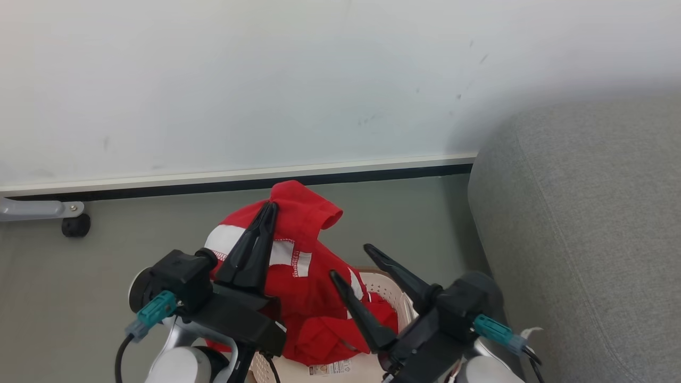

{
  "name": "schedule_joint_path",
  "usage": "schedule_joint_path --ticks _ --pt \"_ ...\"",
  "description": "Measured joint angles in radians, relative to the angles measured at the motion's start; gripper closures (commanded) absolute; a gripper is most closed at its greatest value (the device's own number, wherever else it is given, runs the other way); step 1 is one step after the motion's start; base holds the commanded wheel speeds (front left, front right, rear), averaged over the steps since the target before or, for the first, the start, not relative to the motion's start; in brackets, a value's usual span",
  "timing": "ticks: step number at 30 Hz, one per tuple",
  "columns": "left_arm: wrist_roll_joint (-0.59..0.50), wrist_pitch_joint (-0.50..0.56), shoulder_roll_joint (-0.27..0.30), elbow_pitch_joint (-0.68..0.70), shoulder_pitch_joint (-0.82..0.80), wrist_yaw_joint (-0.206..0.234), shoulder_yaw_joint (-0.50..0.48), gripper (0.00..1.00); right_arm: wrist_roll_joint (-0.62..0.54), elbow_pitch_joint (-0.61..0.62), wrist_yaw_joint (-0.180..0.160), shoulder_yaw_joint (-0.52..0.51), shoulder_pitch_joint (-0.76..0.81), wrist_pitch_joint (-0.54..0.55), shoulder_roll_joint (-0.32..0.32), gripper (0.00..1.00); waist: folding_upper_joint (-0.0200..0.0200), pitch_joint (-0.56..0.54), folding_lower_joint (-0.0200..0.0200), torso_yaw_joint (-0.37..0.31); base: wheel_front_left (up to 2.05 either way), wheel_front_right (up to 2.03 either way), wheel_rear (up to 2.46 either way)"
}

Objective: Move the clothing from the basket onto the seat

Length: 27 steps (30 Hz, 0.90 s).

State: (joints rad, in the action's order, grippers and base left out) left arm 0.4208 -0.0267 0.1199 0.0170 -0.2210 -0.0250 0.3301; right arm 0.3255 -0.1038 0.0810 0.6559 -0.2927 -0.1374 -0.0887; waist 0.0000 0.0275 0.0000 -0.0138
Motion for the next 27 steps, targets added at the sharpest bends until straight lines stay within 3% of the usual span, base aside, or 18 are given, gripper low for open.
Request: schedule_joint_path --ticks 17,18,19,20,27 --pt "0.000 0.025 -0.007 0.032 -0.009 -0.002 0.030 1.00 0.067 -0.196 0.034 0.139 -0.174 0.049 0.021 0.00 0.0000 0.018 0.0000 0.035 0.00 0.00 0.00" --pt "0.000 0.025 -0.007 0.034 -0.010 -0.002 0.031 1.00 0.073 -0.203 0.034 0.146 -0.178 0.050 0.021 0.18 0.0000 0.019 0.0000 0.036 0.00 0.00 0.00" --pt "0.000 0.026 -0.007 0.035 -0.013 -0.002 0.032 1.00 0.077 -0.212 0.034 0.156 -0.184 0.052 0.021 0.56 0.0000 0.020 0.0000 0.037 0.00 0.00 0.00" --pt "0.000 0.028 -0.007 0.038 -0.015 -0.002 0.033 1.00 0.081 -0.222 0.035 0.163 -0.190 0.054 0.021 1.00 0.0000 0.020 0.0000 0.038 0.00 0.00 0.00" --pt "0.000 0.034 -0.009 0.046 -0.017 -0.003 0.039 1.00 0.147 -0.230 0.037 0.235 -0.229 0.044 0.021 1.00 0.0000 0.024 0.0000 0.043 0.00 0.00 0.00"
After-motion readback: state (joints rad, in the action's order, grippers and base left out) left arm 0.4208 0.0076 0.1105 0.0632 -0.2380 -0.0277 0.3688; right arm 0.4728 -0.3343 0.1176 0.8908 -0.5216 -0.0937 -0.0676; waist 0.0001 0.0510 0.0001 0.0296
